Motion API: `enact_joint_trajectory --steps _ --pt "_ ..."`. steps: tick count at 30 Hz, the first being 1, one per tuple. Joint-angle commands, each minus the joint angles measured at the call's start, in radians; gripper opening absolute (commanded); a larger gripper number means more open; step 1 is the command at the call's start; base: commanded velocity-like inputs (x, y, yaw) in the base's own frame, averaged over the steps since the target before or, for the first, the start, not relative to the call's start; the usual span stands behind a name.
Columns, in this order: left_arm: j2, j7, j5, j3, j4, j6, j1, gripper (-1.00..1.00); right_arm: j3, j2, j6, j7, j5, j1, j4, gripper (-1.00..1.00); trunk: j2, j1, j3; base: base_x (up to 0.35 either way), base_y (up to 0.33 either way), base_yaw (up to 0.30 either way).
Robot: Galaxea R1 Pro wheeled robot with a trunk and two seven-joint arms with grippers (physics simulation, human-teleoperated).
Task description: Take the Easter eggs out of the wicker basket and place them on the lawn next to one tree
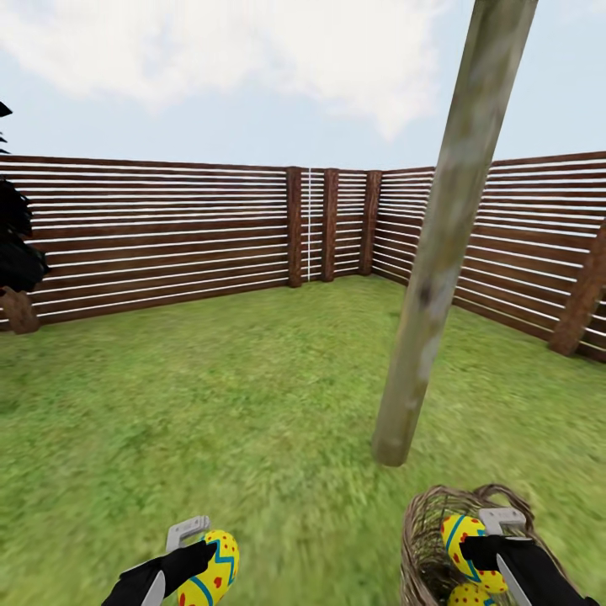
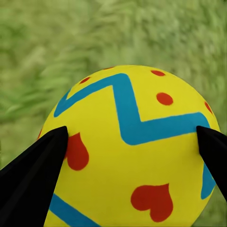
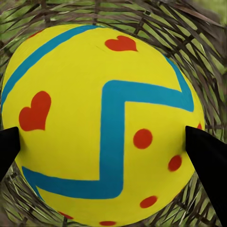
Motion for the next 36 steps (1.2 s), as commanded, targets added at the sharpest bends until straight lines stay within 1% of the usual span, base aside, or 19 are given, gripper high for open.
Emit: enact_joint_trajectory --steps 1,15,19,27,29,36 --pt "-0.001 -0.005 0.006 0.006 -0.002 0.009 0.0 -1.0 0.001 -0.001 0.005 -0.003 -0.008 0.0 -0.001 -1.0 0.007 -0.004 0.002 0.0 0.0 0.0" --pt "-0.002 -0.005 0.007 0.006 -0.002 0.007 0.0 -1.0 0.001 -0.001 0.005 -0.004 -0.008 0.0 -0.001 -1.0 0.105 -0.058 0.046 0.0 0.0 0.0" --pt "0.0 -0.01 0.012 0.008 -0.002 -0.004 0.0 -1.0 0.001 -0.001 0.005 -0.004 -0.009 0.0 -0.001 -1.0 0.105 -0.058 0.046 -0.01 0.027 0.0" --pt "0.0 -0.009 0.009 0.008 -0.002 -0.004 0.0 -1.0 -0.002 -0.007 0.005 -0.004 -0.011 0.0 -0.002 -1.0 0.105 -0.058 0.046 -0.011 0.31 0.0" --pt "0.0 -0.011 0.009 0.008 -0.002 -0.005 0.0 -1.0 -0.002 -0.007 0.005 -0.004 -0.011 0.0 -0.002 -1.0 0.105 -0.058 0.046 0.0 0.096 0.0" --pt "-0.003 -0.008 0.004 0.005 0.014 -0.002 0.0 -1.0 -0.002 -0.008 0.004 -0.004 -0.011 0.0 -0.001 -1.0 0.154 -0.085 0.068 0.0 0.004 0.0"
